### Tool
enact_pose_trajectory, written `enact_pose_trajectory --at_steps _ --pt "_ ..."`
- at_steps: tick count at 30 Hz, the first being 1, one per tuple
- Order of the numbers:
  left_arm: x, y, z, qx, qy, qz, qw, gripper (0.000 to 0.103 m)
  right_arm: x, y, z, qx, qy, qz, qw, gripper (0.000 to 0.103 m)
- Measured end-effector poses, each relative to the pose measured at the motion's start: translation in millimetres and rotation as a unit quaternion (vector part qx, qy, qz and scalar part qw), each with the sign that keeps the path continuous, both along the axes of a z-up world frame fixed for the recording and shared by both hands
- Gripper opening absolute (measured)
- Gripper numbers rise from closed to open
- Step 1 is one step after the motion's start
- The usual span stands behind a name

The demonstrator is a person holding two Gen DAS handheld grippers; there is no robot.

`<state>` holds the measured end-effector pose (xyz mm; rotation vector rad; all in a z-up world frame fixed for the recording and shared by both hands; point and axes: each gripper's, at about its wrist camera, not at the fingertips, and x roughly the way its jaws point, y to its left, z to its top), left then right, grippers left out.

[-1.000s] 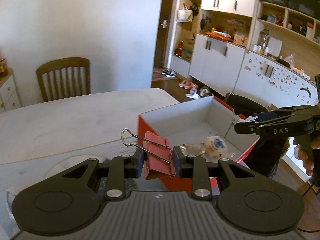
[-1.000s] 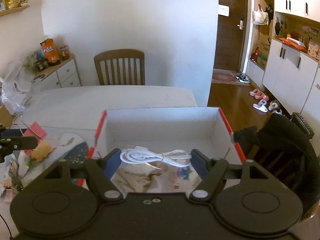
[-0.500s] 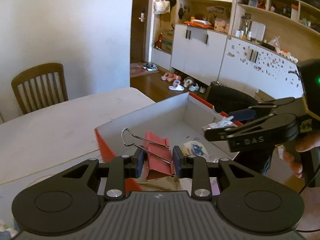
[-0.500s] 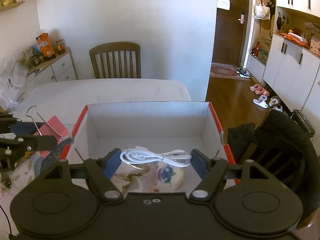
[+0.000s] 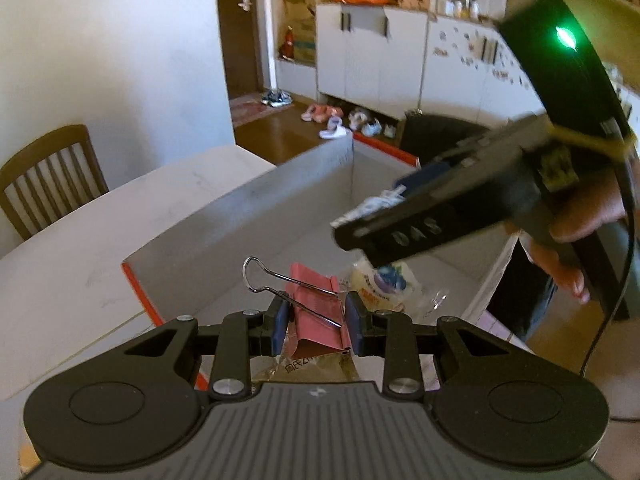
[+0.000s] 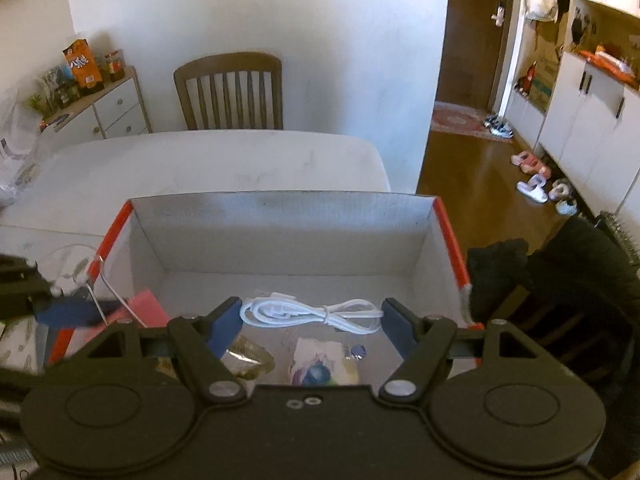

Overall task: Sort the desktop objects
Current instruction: 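Release the white cable with right tool while left tool lowers the pink clip into box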

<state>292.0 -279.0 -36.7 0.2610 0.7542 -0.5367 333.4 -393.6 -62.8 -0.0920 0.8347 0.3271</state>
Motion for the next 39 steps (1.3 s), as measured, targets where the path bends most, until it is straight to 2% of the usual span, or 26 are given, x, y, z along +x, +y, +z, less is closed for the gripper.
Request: enact_pose_trajectory --at_steps 12,19,24,35,39 --pt "23.4 -29.3 -20.8 0.043 0.038 -0.039 0.9976 0.029 45.7 15.5 -31.2 -0.004 0.061 0.015 0.998 0.075" --pt "33.6 -34.2 -29.7 0.063 0.065 -0.041 0.9951 0.029 54.9 28.9 -44.4 -0.036 0.098 0.035 0.994 0.075" --pt "38.8 -29.0 -35.7 0.073 0.087 -0.034 0.993 0.029 56.7 26.1 -54.6 -0.034 0.126 0.027 0.991 0.075" --pt "35.8 -22.7 -33.7 0.066 0.102 -0.023 0.9924 0.029 55.0 22.9 -58.1 -0.034 0.128 0.024 0.991 0.078" --pt "31.1 -17.1 -32.8 0.054 0.103 -0.01 0.9932 0.029 55.6 16.9 -50.0 -0.015 0.122 0.015 0.992 0.087"
